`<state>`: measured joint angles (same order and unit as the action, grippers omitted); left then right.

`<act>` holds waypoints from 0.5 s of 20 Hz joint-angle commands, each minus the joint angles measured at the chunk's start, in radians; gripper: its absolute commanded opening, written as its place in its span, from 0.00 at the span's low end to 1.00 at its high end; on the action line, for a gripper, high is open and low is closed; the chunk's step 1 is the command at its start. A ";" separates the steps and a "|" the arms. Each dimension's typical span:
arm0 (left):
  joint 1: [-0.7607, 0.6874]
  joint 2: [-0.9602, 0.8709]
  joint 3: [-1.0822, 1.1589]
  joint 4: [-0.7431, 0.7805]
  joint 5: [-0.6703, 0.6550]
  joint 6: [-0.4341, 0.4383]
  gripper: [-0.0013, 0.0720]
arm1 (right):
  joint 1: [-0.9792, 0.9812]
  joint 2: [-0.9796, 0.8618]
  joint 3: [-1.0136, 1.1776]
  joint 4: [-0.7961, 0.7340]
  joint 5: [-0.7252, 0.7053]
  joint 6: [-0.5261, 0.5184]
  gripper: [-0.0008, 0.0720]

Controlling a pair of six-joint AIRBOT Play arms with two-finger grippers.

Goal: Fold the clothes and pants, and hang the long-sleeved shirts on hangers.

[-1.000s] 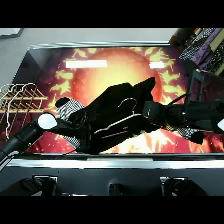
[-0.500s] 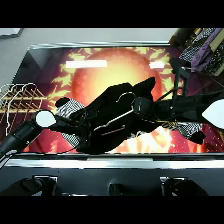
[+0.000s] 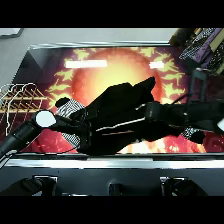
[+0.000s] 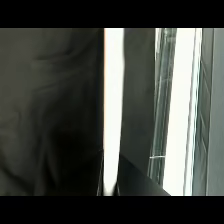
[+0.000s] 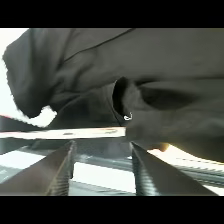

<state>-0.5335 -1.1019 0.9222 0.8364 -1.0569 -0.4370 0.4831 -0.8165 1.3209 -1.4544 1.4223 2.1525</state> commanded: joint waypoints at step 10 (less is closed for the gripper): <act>0.000 0.000 0.000 -0.002 0.037 -0.002 0.06 | -0.183 0.106 0.000 -0.451 0.238 -0.049 0.75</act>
<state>-0.5335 -1.1019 0.9222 0.8341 -1.0245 -0.4377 0.4095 -0.7147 1.3212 -1.8561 1.6215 2.1998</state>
